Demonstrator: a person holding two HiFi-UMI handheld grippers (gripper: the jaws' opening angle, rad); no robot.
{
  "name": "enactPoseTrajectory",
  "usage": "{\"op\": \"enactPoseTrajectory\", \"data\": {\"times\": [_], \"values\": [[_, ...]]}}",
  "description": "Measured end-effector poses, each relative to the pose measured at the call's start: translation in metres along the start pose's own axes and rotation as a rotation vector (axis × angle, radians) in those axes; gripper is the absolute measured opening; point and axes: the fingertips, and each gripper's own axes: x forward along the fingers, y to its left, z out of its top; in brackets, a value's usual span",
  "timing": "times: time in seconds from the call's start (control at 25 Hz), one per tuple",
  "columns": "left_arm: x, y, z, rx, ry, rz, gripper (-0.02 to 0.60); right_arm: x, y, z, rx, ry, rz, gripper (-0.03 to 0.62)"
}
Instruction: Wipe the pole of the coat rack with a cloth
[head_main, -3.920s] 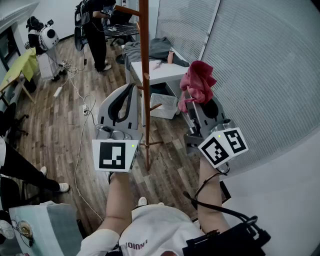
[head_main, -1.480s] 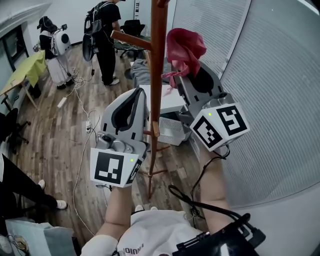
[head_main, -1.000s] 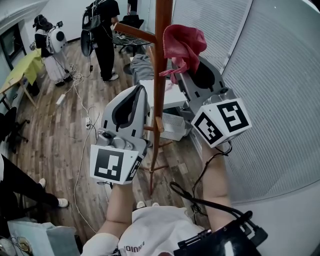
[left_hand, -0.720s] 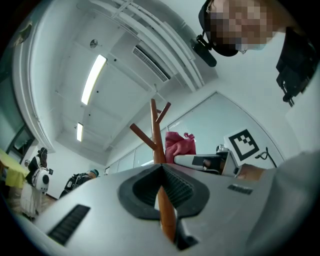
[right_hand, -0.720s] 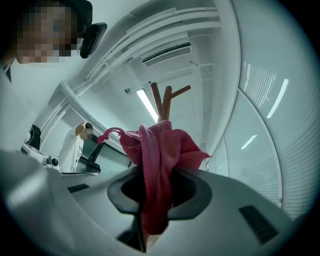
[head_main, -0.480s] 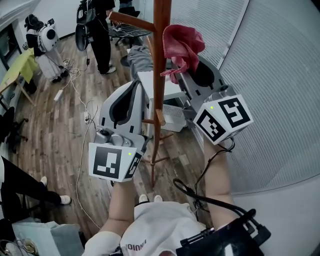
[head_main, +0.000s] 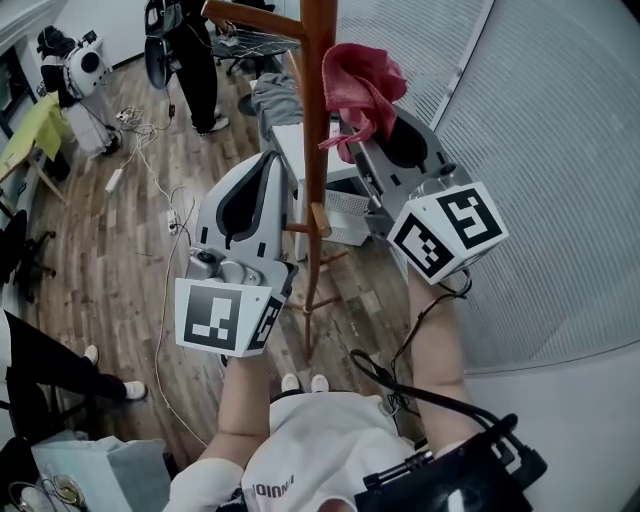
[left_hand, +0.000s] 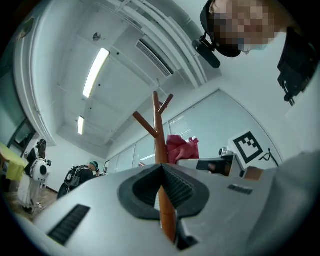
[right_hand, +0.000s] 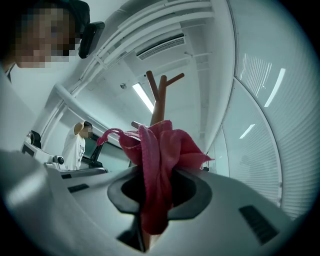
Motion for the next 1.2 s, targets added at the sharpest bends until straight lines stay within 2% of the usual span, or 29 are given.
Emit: {"op": "enactPoseTrajectory", "data": {"times": [0.4, 0.6, 0.84, 1.04, 1.2], "values": [[-0.008, 0.001, -0.024, -0.065, 0.012, 0.011, 0.014, -0.007, 0.001, -0.020, 0.023, 0.035, 0.001, 0.098], [-0.006, -0.002, -0.020, -0.032, 0.049, -0.006, 0.014, -0.010, 0.004, -0.031, 0.032, 0.062, 0.001, 0.098], [-0.009, -0.005, -0.029, -0.037, 0.076, -0.008, 0.014, -0.016, 0.003, -0.047, 0.067, 0.091, 0.003, 0.098], [-0.020, -0.001, -0.051, -0.100, 0.070, 0.018, 0.014, -0.018, 0.003, -0.058, 0.080, 0.115, -0.006, 0.098], [-0.014, -0.003, -0.043, -0.046, 0.098, 0.000, 0.014, -0.018, 0.003, -0.065, 0.092, 0.133, -0.005, 0.098]]}}
